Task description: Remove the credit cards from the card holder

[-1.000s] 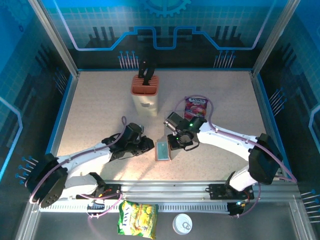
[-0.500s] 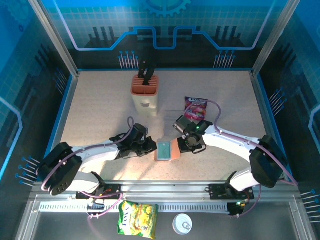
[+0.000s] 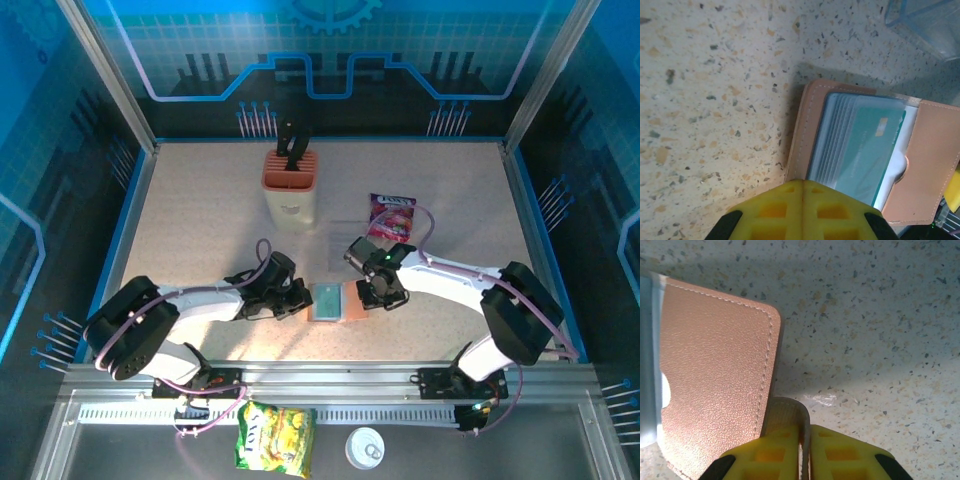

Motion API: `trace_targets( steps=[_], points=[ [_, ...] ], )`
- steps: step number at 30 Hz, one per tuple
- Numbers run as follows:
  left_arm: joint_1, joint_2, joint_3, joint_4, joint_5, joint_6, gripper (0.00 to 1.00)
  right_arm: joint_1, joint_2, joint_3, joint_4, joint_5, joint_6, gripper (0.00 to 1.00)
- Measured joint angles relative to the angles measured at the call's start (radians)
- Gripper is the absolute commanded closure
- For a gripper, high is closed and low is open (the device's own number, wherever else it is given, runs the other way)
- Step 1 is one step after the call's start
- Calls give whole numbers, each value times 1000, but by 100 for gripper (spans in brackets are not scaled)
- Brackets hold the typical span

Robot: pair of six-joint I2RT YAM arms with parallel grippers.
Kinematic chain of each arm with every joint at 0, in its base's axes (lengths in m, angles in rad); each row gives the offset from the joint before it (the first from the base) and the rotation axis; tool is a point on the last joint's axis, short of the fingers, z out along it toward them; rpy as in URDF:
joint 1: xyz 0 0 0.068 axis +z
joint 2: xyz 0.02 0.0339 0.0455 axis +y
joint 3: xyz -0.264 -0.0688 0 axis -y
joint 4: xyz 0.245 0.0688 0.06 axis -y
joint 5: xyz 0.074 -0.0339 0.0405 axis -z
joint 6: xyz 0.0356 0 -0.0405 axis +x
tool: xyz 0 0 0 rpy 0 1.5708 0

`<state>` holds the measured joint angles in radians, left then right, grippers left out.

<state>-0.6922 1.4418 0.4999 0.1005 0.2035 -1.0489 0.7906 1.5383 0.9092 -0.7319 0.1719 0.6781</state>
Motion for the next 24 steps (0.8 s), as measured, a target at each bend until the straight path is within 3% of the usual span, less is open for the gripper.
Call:
trace_targets(
  steps=[13, 24],
  points=[
    [0, 22, 0, 9, 0, 0, 99, 0, 93, 2, -24, 98, -10, 53],
    [0, 25, 0, 11, 3, 0, 99, 5, 108, 42, -96, 159, 2, 48]
  ],
)
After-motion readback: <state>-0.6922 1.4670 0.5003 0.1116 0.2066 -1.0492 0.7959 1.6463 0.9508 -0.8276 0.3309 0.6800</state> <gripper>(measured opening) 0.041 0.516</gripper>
